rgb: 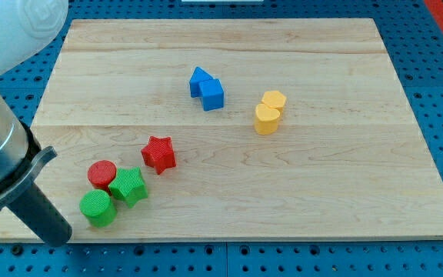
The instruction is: Place the red star diagonally to the red circle
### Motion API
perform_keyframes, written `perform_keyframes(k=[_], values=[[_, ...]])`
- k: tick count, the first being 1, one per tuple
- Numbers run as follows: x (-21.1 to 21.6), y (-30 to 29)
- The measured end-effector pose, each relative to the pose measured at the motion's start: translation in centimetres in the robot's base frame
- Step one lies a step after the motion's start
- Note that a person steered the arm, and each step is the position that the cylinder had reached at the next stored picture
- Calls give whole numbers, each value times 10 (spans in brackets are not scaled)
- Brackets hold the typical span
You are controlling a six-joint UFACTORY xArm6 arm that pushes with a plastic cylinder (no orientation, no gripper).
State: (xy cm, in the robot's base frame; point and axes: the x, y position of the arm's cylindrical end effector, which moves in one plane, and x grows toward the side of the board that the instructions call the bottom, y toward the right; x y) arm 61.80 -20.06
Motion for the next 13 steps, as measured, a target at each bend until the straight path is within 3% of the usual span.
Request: perform_keyframes(k=[4,6,8,11,12,13], values=[[-50,81],[-67,24],[-135,22],[-195,109],[-184,155],[-148,171]])
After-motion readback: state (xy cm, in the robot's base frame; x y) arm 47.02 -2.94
